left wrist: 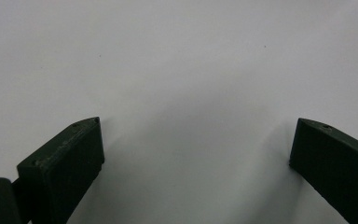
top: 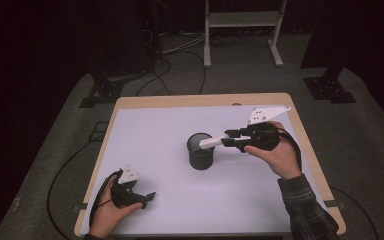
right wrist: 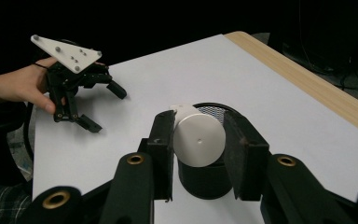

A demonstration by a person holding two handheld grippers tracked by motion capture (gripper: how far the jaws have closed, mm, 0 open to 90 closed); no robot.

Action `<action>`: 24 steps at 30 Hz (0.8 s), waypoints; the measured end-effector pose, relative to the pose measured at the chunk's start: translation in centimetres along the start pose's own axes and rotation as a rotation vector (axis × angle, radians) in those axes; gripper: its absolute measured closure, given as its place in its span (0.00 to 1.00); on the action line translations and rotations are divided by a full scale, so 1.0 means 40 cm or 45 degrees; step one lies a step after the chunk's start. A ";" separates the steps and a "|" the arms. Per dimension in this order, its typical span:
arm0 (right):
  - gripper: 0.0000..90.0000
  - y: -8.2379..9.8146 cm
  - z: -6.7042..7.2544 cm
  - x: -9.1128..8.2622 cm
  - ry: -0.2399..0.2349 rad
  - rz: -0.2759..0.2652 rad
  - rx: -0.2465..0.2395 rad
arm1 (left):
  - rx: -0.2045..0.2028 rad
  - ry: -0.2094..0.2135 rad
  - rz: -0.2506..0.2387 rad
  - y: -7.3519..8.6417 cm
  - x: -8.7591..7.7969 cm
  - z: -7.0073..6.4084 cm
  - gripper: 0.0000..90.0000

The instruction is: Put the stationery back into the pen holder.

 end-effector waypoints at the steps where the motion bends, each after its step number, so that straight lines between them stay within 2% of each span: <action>1: 0.72 -0.001 -0.002 0.002 0.003 0.005 0.004 | 0.000 0.000 0.000 0.000 0.000 0.000 0.02; 16: 0.72 -0.008 -0.046 0.059 0.021 0.058 0.046 | 0.000 -0.002 -0.006 0.000 0.001 0.000 0.02; 24: 0.72 -0.013 -0.062 0.098 0.023 0.115 0.051 | -0.001 -0.002 -0.007 0.000 0.001 0.000 0.02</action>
Point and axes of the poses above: each handheld gripper's, and its own axes: x roughly forward along the jaws, y roughly out of its underside, z roughly to its left, the point moved 3 cm from there along x, roughly forward along the jaws, and after that the axes turned 11 degrees about z, right-handed, at the moved point
